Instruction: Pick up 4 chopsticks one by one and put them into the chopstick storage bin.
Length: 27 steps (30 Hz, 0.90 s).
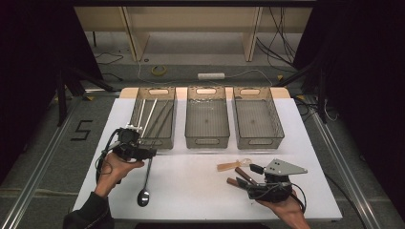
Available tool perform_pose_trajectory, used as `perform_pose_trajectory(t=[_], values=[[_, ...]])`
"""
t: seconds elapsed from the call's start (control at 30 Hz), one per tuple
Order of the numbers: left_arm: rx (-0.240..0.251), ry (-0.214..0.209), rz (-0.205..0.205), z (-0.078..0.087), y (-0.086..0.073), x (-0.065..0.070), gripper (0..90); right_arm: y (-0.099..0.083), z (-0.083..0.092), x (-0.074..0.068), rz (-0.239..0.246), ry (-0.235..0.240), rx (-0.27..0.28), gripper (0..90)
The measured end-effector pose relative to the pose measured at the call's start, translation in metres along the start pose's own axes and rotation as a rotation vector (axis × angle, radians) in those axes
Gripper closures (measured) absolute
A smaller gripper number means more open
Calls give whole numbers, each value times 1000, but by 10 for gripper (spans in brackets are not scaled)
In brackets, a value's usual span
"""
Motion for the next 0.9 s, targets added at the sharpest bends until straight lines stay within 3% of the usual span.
perform_pose_trajectory(t=[0.33, 0.9], values=[[-55, 0, -11, 0, -19, 8, 240, -1, -2, 0, 3, -2, -8, 315], [-103, -7, -28, 0, -37, 27, 213, -2, -2, 0, 6, 4, -11, 315]])
Point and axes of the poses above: each handheld gripper's, and its own axes: z roughly backward along the jaws, y roughly out of its top, x roughly to its right, the point moved 1 cm from there along -z, roughly forward along the jaws, and after that the axes turned 9 degrees about -z, right-handed, at the moved point
